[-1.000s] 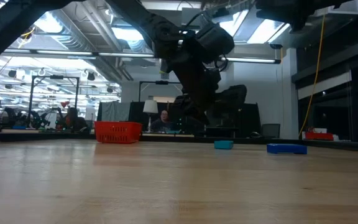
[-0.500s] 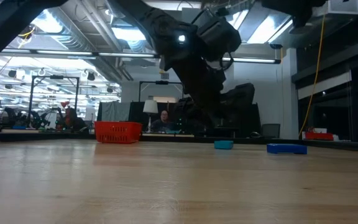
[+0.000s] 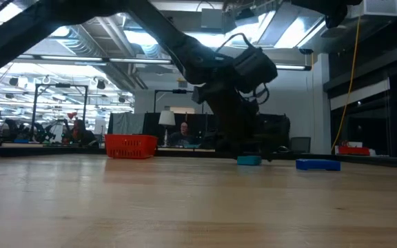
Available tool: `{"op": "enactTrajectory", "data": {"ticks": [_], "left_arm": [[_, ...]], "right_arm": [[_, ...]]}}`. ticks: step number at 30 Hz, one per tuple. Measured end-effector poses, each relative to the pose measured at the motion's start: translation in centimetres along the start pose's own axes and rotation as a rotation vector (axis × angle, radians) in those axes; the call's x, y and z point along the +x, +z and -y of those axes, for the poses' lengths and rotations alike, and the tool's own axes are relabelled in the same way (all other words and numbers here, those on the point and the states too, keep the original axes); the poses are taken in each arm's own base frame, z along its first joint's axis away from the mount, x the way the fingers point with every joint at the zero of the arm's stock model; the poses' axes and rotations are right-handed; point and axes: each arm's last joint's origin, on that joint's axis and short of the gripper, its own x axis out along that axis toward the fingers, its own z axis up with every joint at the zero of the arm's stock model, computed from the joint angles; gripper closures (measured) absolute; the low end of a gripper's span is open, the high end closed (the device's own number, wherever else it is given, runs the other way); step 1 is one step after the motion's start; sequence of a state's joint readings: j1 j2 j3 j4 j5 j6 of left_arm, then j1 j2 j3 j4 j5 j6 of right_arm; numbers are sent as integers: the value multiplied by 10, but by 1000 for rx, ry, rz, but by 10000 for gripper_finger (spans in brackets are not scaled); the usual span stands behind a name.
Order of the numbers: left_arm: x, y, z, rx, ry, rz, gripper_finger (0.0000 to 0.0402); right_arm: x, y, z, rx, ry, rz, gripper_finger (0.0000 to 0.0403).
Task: Pick & Place Office items
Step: Put the light blue digital clock into the green bin
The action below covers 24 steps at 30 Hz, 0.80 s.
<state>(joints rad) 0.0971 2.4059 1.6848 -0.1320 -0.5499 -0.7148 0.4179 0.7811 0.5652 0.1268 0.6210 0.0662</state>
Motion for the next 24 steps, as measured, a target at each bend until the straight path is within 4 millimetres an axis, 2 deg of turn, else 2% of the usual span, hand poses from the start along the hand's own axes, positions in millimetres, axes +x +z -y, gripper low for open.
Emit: {"op": "enactTrajectory", "data": {"ticks": [5, 12, 18, 21, 24], "left_arm": [[7, -4, -2, 38, 32, -28, 145], [7, -6, -6, 119, 31, -101, 248], [1, -10, -2, 182, 16, -126, 250], [-12, -6, 3, 242, -27, -139, 250], [-34, 2, 11, 342, -88, -153, 250]], "right_arm": [[0, 0, 1, -23, -28, 1, 220], [0, 1, 2, -23, -39, 5, 220], [-1, 5, 2, -18, -44, 14, 220], [-1, 7, 2, -20, -45, 19, 220], [-1, 8, 2, -33, -45, 18, 220]]}}
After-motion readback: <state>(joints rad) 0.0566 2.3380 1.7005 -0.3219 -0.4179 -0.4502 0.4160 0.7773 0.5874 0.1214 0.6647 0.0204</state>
